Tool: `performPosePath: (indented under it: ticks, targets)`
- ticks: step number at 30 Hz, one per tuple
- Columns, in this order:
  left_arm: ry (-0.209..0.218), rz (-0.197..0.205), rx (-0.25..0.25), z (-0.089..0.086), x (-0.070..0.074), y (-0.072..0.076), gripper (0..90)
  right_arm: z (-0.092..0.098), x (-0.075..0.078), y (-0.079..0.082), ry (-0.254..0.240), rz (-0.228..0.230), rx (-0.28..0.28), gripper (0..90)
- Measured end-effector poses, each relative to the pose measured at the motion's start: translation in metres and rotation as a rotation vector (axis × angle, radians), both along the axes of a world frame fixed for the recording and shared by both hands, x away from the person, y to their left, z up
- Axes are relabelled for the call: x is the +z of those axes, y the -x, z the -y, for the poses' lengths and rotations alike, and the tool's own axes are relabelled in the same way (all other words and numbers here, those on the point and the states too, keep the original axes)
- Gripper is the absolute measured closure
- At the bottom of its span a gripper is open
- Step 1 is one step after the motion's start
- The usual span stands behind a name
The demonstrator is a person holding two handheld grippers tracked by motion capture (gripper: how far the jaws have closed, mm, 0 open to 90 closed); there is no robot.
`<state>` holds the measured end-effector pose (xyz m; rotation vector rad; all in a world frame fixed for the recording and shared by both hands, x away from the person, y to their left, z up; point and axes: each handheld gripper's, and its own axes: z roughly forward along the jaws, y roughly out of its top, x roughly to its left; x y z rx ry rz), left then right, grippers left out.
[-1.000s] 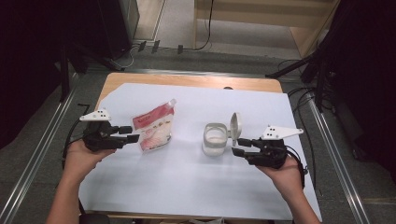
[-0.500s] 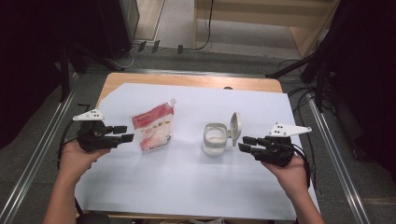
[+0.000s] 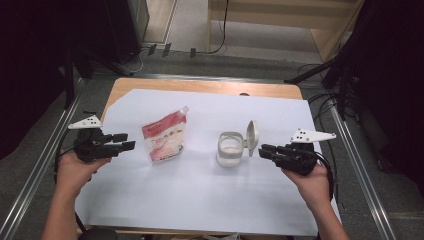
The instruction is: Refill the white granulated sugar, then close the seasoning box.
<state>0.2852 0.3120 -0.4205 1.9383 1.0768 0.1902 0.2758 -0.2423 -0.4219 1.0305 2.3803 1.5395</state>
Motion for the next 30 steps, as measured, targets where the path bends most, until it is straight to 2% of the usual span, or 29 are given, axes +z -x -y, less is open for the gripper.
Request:
performPosePath:
  ticks: [4,6,11,16,21,30]
  targets:
    - [-0.010,-0.018,0.018,0.003,-0.007,-0.007,47.5,0.000,0.001,-0.007,-0.004,-0.015,-0.008,88.0]
    - [-0.018,-0.023,0.038,0.006,-0.009,-0.011,47.6,-0.001,0.001,-0.012,-0.002,-0.017,-0.013,90.0]
    - [-0.026,-0.015,0.045,0.010,-0.010,-0.015,46.6,-0.003,0.004,-0.025,-0.008,-0.030,-0.026,90.0]
    - [-0.042,-0.025,0.030,0.015,-0.011,-0.016,46.5,-0.005,0.007,-0.038,-0.015,-0.035,-0.031,90.0]
    - [-0.050,-0.024,0.034,0.015,-0.012,-0.016,45.8,-0.009,0.008,-0.049,-0.022,-0.061,-0.034,90.0]
    - [-0.045,-0.020,0.044,0.013,-0.012,-0.015,45.5,-0.021,0.004,-0.056,-0.013,-0.066,-0.028,90.0]
